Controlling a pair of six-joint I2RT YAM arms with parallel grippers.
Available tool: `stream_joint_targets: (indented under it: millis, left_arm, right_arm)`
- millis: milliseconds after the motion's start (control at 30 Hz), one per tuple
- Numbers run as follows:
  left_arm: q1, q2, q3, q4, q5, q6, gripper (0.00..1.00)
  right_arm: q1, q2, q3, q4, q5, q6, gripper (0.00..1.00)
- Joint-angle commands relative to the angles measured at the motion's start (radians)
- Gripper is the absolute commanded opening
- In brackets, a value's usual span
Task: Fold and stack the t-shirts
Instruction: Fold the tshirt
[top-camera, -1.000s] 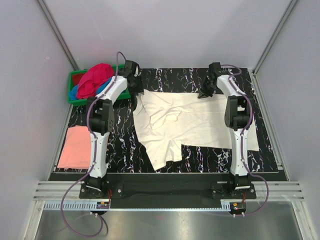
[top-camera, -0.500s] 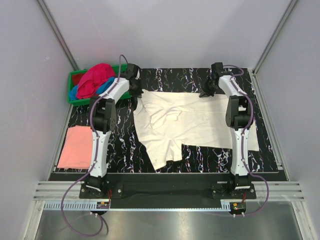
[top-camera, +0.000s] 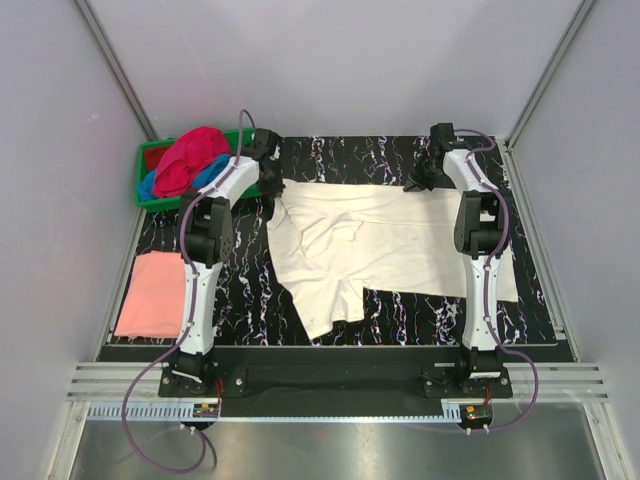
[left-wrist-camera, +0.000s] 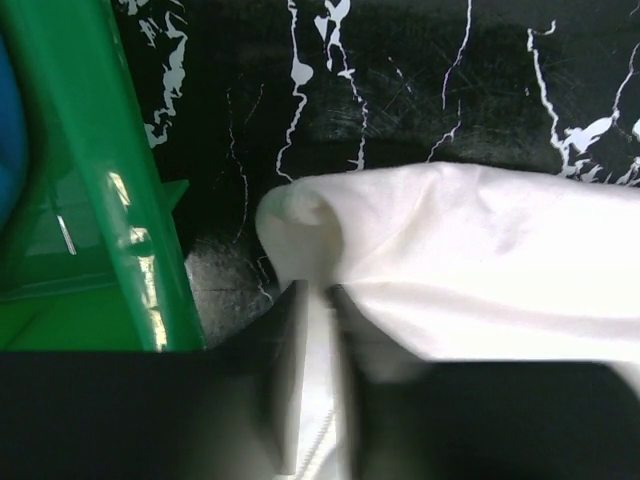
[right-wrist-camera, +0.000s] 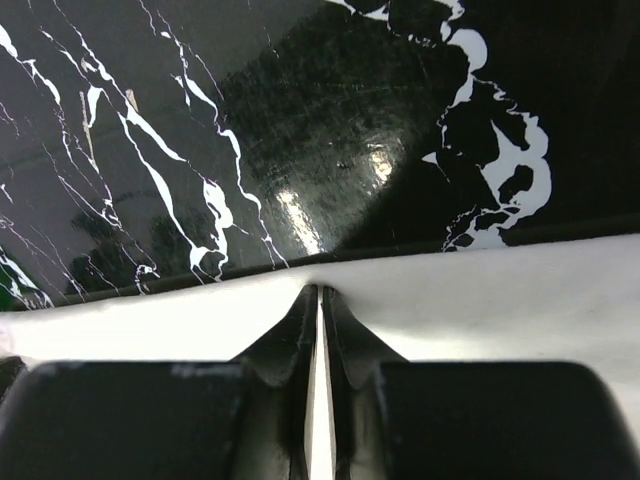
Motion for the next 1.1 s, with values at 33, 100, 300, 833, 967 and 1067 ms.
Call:
stream_joint_targets:
  millis: [33,100,300,833,967,1067]
  left_arm:
    - [0.011,-0.104,0.029,0.009,-0.040,0.001,0.43]
    - [0.011,-0.118,0.029,0.061,-0.001,0.015,0.52]
    - [0.014,-0.101,0.079,0.141,0.077,0.018,0.44]
    - [-0.003,0.014,0.035,0.271,0.091,-0.011,0.34]
    - [-0.003,0.046,0.036,0.306,0.115,-0.016,0.34]
    - [-0.001,0.067,0.052,0.311,0.127,-0.040,0.34]
  right_arm:
    - [-0.013,0.035,0.040,-0.046,0.036,-0.060,0.13]
    - [-0.015,0.019,0.057,-0.047,0.029,-0.071,0.15]
    - [-0.018,-0.017,0.152,-0.107,0.072,-0.101,0.25]
    - [-0.225,-0.130,-0.023,-0.075,0.241,-0.215,0.26]
    - [-0.253,-0.115,-0.040,-0.053,0.270,-0.253,0.25]
    - [-0.257,-0.086,-0.035,-0.050,0.292,-0.272,0.25]
